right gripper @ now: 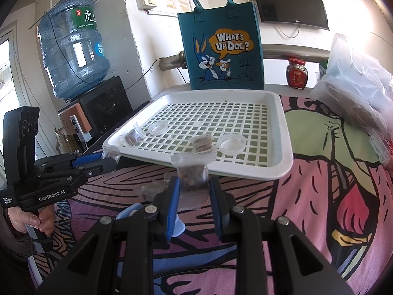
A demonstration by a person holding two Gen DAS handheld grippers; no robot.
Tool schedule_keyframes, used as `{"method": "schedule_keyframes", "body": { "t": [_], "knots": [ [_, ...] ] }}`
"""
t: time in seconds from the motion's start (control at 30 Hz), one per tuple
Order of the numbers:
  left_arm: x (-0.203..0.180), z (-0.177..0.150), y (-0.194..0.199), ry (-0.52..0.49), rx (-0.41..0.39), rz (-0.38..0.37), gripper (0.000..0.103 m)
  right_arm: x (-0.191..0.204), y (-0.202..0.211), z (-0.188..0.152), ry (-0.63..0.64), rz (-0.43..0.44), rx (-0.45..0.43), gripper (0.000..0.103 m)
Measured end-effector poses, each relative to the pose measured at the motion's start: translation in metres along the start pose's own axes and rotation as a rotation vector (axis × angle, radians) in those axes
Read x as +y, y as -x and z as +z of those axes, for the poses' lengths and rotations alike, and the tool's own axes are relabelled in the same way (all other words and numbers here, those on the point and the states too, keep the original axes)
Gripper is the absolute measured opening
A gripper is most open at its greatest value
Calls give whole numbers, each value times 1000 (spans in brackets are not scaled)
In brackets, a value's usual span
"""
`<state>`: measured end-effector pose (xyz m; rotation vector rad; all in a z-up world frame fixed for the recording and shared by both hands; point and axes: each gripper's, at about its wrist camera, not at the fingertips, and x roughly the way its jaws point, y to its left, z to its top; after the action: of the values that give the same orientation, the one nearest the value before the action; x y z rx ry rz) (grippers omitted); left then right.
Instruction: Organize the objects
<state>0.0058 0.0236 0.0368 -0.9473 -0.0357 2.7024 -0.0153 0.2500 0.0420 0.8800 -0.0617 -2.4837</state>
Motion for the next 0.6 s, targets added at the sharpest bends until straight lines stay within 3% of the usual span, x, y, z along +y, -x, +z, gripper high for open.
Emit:
{"method": "schedule_keyframes", "body": {
  "t": [0.23, 0.43, 0.6],
  "knots": [
    [2, 7, 12, -9, -21, -7, 26, -5, 12, 13, -24, 36, -22, 24],
    [25, 40, 25, -1, -70, 16, 26, -16, 25, 47, -21, 34, -74, 24],
    [50, 69, -2, 62, -28, 9, 26, -29, 6, 75, -24, 28, -35, 24]
  ]
}}
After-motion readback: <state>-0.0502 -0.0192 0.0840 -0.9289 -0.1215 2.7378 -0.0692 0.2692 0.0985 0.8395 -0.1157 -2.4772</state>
